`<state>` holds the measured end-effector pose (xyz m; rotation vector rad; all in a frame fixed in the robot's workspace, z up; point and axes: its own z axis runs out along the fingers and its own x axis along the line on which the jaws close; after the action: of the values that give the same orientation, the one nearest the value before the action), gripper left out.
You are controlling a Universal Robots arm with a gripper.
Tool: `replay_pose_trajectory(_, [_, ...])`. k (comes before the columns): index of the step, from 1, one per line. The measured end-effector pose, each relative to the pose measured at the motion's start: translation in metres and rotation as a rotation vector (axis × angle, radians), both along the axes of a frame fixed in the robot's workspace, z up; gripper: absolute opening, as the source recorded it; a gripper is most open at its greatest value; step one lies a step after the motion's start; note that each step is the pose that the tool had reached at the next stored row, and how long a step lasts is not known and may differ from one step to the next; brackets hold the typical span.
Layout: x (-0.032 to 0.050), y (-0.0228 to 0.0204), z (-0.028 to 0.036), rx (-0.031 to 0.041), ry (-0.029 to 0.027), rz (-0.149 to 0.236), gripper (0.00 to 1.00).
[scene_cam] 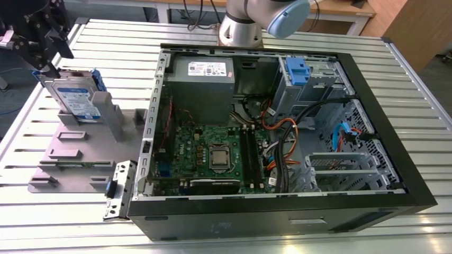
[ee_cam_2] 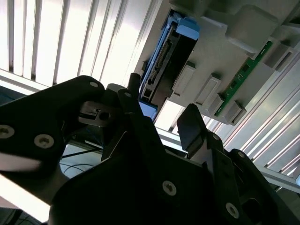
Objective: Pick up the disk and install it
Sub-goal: 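Pick up the disk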
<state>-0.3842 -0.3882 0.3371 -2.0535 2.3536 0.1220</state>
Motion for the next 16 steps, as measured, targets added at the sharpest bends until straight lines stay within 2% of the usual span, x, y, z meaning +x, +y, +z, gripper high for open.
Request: replay_pose_trajectory(16, [-0.0026,0.001,-0.028,-0.0002,-0.0015,0.022,0.59])
